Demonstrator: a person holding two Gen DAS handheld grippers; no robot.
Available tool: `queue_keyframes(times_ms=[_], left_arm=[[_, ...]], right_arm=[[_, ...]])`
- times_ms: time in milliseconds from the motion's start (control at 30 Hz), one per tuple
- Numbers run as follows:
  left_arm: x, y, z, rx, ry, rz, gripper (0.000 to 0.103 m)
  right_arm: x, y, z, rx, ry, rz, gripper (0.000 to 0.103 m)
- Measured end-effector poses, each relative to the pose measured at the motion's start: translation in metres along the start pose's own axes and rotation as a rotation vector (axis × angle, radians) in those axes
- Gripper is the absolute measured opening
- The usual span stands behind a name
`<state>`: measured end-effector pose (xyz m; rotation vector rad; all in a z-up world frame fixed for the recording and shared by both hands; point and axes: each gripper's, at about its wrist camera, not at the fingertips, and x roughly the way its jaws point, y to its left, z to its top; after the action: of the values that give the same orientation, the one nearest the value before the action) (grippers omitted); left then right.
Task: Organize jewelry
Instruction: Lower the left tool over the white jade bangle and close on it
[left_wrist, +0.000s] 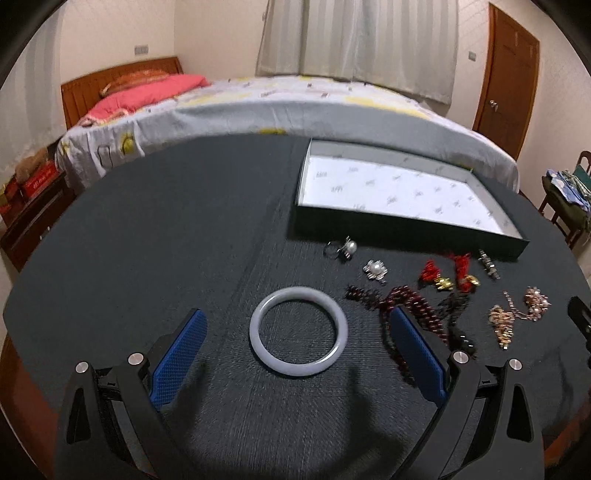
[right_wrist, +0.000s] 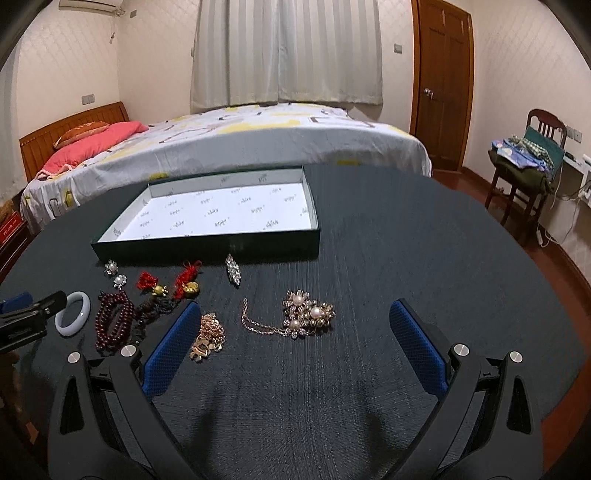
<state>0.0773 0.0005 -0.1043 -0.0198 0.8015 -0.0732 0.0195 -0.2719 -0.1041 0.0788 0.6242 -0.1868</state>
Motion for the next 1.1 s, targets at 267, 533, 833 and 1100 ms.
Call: queue_keyframes(times_ms=[267,533,833,1100], left_arm=[[0.026,0.010,-0.003,-0.018,0.060,0.016,0.096],[0.038,0.003,-0.004,0.002,0.121,0.021,0.096],[0.037,0.001,-0.007,0.024,0.118,0.039,0.096],[0.032,0.002,-0.006,0.048,0.074,0.027,0.069]], right_arm=[[0.010,0.000,0.000,0.006,0.031,0.003,0.100],[0.017,0.002,0.000,0.002,0.048,0.008,0.100],[0.024,0.000,-0.001,0.006,0.063,0.003,0.100],[0.034,-0.012,0.002,0.033,0.089,-0.009,0.099]])
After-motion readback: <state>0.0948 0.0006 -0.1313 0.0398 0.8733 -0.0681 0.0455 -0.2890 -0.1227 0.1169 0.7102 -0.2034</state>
